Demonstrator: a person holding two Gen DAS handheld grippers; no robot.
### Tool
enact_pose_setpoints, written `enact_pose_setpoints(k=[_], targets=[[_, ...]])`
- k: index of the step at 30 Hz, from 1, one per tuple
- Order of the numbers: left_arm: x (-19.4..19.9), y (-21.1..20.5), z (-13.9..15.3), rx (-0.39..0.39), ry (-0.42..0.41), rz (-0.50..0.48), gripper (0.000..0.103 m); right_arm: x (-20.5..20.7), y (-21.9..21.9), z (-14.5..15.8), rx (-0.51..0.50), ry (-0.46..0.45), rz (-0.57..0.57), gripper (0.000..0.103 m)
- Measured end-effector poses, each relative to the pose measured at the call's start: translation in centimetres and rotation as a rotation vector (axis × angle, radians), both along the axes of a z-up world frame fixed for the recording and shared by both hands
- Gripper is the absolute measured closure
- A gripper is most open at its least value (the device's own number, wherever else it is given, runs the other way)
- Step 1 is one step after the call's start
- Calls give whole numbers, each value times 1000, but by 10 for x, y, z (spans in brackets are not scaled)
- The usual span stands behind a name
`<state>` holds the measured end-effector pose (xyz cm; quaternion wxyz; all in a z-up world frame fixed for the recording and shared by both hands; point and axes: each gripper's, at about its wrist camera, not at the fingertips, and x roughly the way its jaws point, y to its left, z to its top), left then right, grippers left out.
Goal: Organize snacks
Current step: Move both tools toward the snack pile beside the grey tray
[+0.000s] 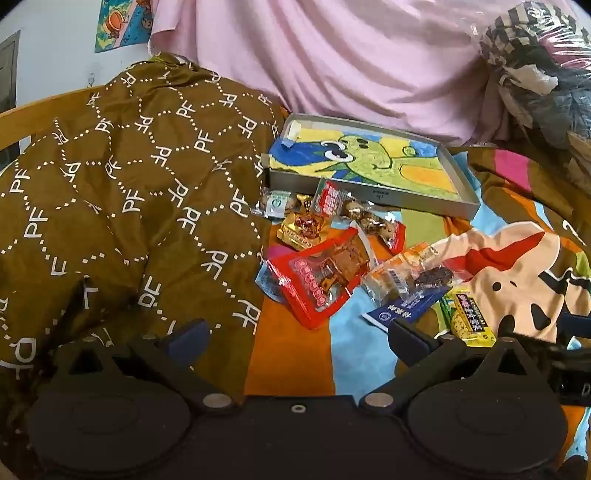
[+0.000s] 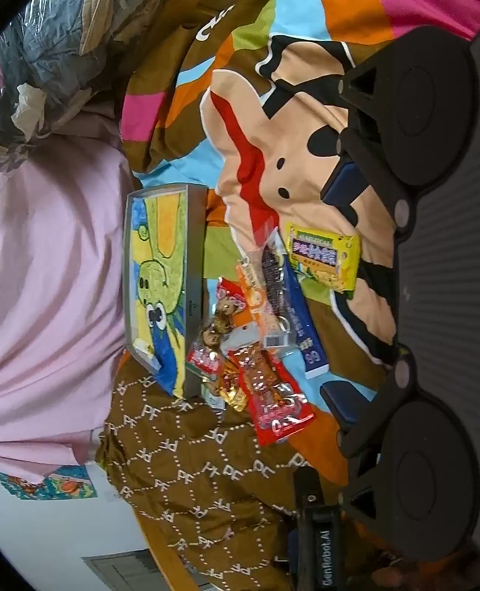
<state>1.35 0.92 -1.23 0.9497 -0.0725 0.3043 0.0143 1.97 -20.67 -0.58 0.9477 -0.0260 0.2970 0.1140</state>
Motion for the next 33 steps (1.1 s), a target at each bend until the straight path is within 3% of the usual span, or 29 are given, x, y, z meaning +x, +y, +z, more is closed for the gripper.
enact_pose_setpoints(k=[7, 13, 20, 26, 31, 33], targets=[[22, 0, 15, 36, 23, -64, 1, 3, 2, 2, -24, -3, 23, 0], [58, -18, 34, 97, -62, -209, 1, 15, 6, 5, -56, -35, 10, 0], [109, -54, 6, 179, -120, -399, 1, 36, -1, -7, -93, 11, -66, 0], [119, -48, -27, 107, -119, -459, 1, 54, -5, -23, -152, 88, -101, 0], [116, -40, -29, 83, -166, -549, 1, 75, -5, -30, -179, 67, -91, 0], [115, -38, -28, 79, -190, -568, 1, 83, -2, -32, -193, 98, -76, 0]])
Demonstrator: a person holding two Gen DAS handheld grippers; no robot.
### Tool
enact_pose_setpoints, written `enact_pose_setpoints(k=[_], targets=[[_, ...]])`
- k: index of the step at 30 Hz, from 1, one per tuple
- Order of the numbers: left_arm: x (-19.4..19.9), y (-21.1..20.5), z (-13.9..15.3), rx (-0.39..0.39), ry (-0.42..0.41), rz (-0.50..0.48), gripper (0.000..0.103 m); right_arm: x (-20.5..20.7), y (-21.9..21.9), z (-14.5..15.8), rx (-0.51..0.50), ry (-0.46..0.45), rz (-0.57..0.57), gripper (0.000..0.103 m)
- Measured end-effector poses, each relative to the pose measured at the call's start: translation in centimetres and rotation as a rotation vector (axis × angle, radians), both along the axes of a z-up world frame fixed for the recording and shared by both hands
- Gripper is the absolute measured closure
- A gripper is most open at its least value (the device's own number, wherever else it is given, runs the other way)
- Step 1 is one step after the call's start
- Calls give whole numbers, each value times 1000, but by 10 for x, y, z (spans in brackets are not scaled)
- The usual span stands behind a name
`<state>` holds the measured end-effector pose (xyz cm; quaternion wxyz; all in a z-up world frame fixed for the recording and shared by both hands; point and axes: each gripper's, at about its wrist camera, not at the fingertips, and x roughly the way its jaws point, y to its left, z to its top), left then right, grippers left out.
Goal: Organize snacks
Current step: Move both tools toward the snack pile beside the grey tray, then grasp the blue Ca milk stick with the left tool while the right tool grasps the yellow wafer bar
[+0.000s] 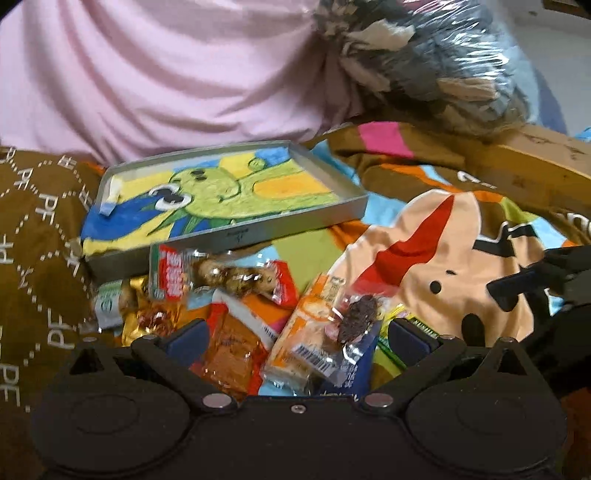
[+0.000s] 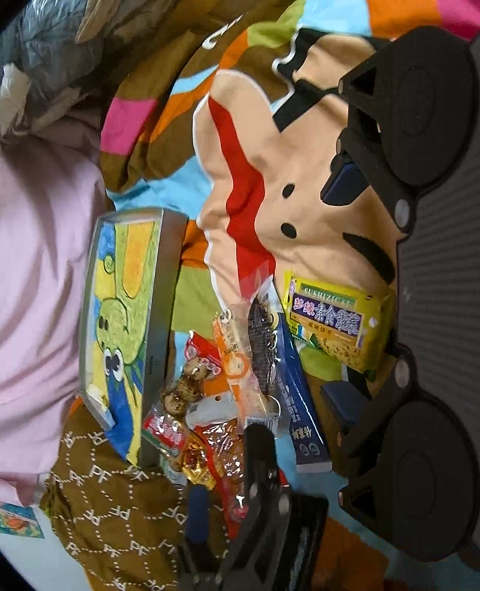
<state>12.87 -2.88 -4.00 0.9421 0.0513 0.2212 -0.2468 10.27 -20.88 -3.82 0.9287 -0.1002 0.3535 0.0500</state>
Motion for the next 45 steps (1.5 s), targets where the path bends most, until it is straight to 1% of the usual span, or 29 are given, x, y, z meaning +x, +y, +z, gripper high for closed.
enact_pose_setpoints(k=[3, 5, 8, 12, 15, 19, 21, 23, 24, 28, 30, 32, 36, 40, 42, 45], targets=[[5, 1, -1, -18, 18, -11, 1, 0, 2, 3, 16, 64, 9, 0], [8, 2, -2, -27, 46, -2, 1, -7, 3, 6, 4, 67, 4, 0], [5, 5, 0, -32, 58, 11, 1, -20, 6, 6, -3, 61, -14, 0], [-3, 5, 0, 0, 91, 19, 1, -28, 10, 1, -18, 47, -4, 0], [-5, 2, -3, 21, 124, -22, 1, -29, 13, -1, -43, 28, 23, 0], [-1, -8, -13, 59, 182, -112, 1, -22, 11, -7, -46, 15, 41, 0], [6, -10, -19, 56, 223, -137, 1, -20, 7, -13, -31, 26, 54, 0], [17, -9, -26, 47, 279, -164, 1, -18, 3, -16, -9, 21, 94, 0], [20, -9, -29, 41, 295, -169, 1, -19, 3, -18, 2, 18, 115, 0], [40, -4, -38, -17, 376, -205, 1, -17, -3, -18, -6, 3, 198, 3], [46, -7, -40, -21, 396, -206, 1, -13, -6, -17, 13, 9, 213, 4], [47, -8, -40, -22, 395, -238, 2, -9, -10, -15, 43, 22, 218, 7], [49, -10, -41, -5, 398, -240, 12, -2, -15, -12, 82, 37, 232, 11], [56, -7, -42, -21, 412, -230, 21, 9, -20, -7, 122, 42, 231, 12], [58, -6, -42, -32, 420, -215, 26, 17, -22, -4, 147, 49, 219, 13], [58, -7, -41, -19, 421, -193, 32, 29, -21, -3, 165, 76, 171, 16]])
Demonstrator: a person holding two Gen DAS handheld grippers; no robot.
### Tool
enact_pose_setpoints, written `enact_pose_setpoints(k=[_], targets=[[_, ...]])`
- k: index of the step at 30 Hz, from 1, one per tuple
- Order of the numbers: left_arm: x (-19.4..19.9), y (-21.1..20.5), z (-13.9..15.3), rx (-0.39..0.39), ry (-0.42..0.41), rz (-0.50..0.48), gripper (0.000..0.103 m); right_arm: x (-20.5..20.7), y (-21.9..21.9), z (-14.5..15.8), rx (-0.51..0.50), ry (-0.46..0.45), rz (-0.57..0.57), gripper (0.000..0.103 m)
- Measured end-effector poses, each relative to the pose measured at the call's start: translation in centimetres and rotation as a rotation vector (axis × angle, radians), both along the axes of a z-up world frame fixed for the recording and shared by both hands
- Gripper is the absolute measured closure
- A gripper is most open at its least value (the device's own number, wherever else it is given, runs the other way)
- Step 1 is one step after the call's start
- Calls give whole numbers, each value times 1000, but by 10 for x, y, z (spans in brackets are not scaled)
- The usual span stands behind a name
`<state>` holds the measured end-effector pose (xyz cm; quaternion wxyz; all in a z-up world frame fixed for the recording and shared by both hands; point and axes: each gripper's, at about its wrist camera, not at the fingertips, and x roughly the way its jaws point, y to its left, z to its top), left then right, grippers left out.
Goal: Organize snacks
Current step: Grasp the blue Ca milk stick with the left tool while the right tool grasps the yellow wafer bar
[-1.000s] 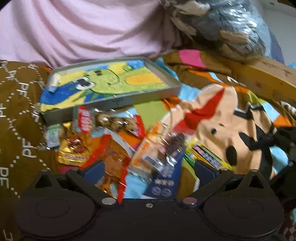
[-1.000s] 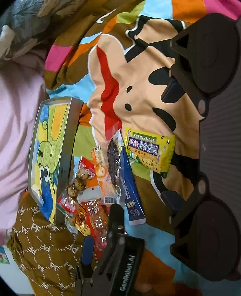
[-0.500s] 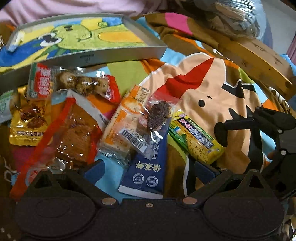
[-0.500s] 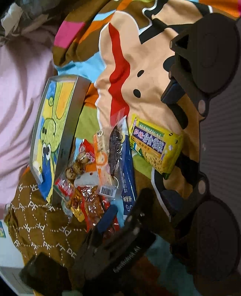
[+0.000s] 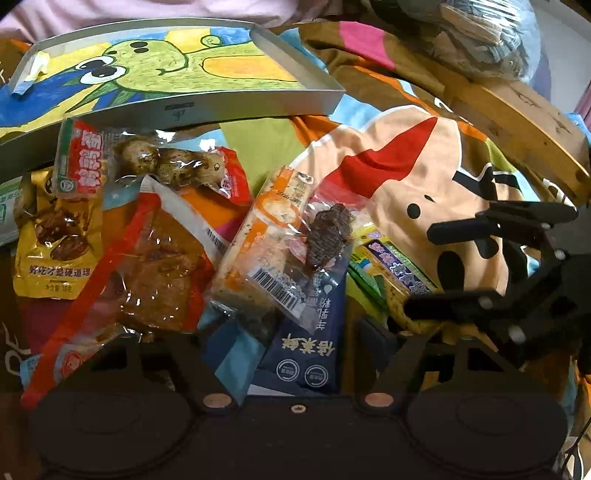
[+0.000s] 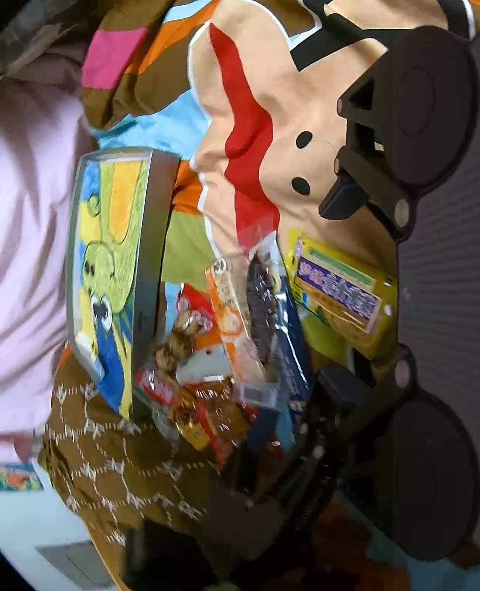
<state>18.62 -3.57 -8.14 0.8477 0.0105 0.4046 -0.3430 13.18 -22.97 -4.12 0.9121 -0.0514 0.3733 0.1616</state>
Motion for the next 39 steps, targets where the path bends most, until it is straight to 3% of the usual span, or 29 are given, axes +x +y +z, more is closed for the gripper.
enact_pose_setpoints(k=[5, 15, 18, 22, 26, 33, 39], targets=[[-9, -6, 2, 41, -19, 5, 43, 5, 0, -3, 18, 55, -61, 18], [-19, -7, 8, 83, -9, 26, 59, 2, 21, -11, -63, 92, -75, 23], [-22, -6, 10, 99, 10, 32, 59, 2, 24, -17, -94, 102, -90, 29], [-28, -4, 12, 121, 14, 25, 59, -8, 31, -18, -165, 59, -66, 44], [-32, -1, 13, 111, 17, 21, 59, -18, 30, -16, -174, 52, -58, 46], [-23, -6, 8, 62, -2, 14, 38, -23, 27, -16, -185, 41, -51, 44], [-15, -9, 3, 55, -8, 13, 39, -20, 29, -17, -184, 29, -40, 42]])
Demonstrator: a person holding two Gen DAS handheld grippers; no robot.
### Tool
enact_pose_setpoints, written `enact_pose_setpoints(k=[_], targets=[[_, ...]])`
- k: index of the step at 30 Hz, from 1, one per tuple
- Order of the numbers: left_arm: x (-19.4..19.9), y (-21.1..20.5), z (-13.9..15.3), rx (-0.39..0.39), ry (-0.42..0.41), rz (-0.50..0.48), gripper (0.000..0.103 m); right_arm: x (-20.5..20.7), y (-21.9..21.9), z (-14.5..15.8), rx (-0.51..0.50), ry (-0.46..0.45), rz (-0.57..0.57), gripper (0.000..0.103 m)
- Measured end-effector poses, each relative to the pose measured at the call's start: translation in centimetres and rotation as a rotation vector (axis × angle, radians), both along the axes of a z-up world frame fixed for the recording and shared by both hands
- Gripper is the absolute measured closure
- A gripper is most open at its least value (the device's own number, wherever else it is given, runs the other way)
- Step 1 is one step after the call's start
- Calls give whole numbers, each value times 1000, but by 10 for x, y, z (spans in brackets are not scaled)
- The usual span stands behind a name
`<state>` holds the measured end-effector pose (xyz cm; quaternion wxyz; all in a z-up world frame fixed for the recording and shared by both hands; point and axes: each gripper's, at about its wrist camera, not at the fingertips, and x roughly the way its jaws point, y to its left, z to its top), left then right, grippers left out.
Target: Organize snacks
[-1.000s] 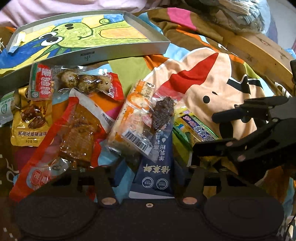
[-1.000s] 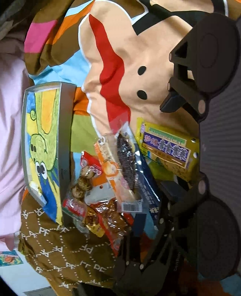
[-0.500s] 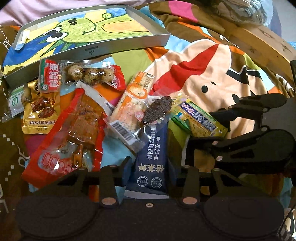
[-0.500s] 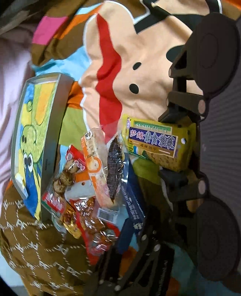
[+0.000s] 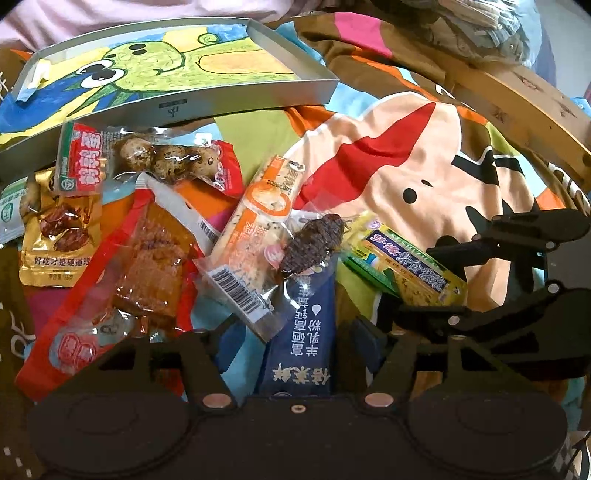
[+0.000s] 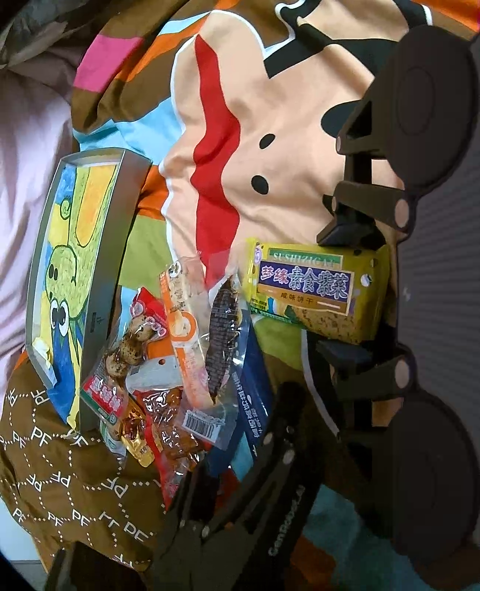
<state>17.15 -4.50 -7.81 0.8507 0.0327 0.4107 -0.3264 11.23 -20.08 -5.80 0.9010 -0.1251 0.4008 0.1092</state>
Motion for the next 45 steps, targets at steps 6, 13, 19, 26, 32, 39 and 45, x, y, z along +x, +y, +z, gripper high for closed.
enact_pose_setpoints(k=[6, 13, 19, 26, 32, 39, 45], targets=[[0, 3, 3, -11, 17, 4, 62, 9, 3, -2, 32, 20, -19, 40], [-8, -1, 10, 18, 60, 17, 64, 1, 9, -3, -27, 11, -7, 46], [-10, 3, 17, -33, 193, 55, 64, -14, 21, -5, -175, -9, 52, 48], [-9, 12, 10, -229, 406, 60, 66, -28, 33, -12, -398, -95, 133, 50], [-16, 9, 6, -239, 410, 44, 67, -38, 35, -20, -540, -157, 176, 50], [-21, 10, 8, -337, 432, 9, 67, -47, 37, -27, -685, -252, 216, 50], [-24, 7, 5, -326, 430, -5, 68, -49, 38, -32, -782, -309, 245, 51]])
